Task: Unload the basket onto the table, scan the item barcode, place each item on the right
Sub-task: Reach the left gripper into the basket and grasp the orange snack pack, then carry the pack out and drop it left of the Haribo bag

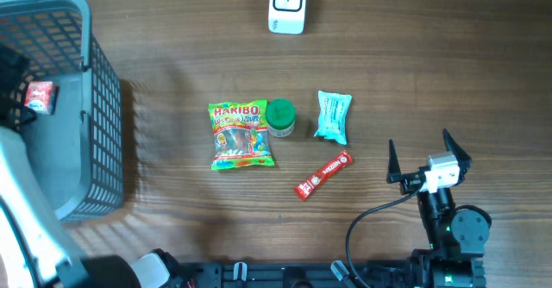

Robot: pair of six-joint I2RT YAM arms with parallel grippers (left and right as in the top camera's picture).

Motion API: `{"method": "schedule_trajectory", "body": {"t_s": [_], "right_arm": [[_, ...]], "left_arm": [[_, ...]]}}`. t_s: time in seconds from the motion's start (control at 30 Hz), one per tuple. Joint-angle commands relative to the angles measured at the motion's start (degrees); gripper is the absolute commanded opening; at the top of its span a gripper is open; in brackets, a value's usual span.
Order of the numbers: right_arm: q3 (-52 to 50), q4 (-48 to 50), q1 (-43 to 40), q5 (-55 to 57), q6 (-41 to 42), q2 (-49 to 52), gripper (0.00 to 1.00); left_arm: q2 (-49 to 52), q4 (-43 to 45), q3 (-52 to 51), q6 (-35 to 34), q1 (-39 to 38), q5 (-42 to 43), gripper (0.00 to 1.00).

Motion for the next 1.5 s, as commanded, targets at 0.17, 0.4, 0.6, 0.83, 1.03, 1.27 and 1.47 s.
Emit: {"method": "schedule_trajectory", "body": {"t_s": [0.17, 0.4, 0.6, 0.83, 1.03, 1.27, 1.47], "right_arm": [[-0.07, 0.17, 0.24, 0.15, -0.31, -0.39, 1.0], [-0.07, 0.17, 0.24, 0.15, -0.33, -0.39, 1.0], [-0.07, 0.17, 0.24, 0.15, -0.33, -0.39, 1.0], [-0.07, 0.17, 0.24, 0.15, -0.33, -0.39, 1.0], [-0.07, 0.17, 0.24, 0.15, -0.31, -0.39, 1.0], [-0.07, 0.17, 0.24, 0.13, -0.31, -0.39, 1.0], [-0.07, 0.17, 0.24, 0.15, -0.33, -0.39, 1.0]], "left_arm": [[10.56, 25.88, -18.75, 41.11, 0.37, 5.53, 1.0], [23.08, 35.3, -18.75, 41.97, 2.14, 6.6, 1.0], [28.44, 41.88, -18.73, 41.97, 5.73, 9.25, 1.0], [34.99, 40.81, -18.75, 41.92, 8.72, 18.86, 0.99], [37.29, 40.09, -18.73, 41.48, 8.57, 21.0, 0.06], [30.53, 39.45, -18.71, 33.05, 8.57, 20.94, 0.04], [10.4, 37.31, -18.67, 27.91, 8.57, 21.0, 0.04]]}}
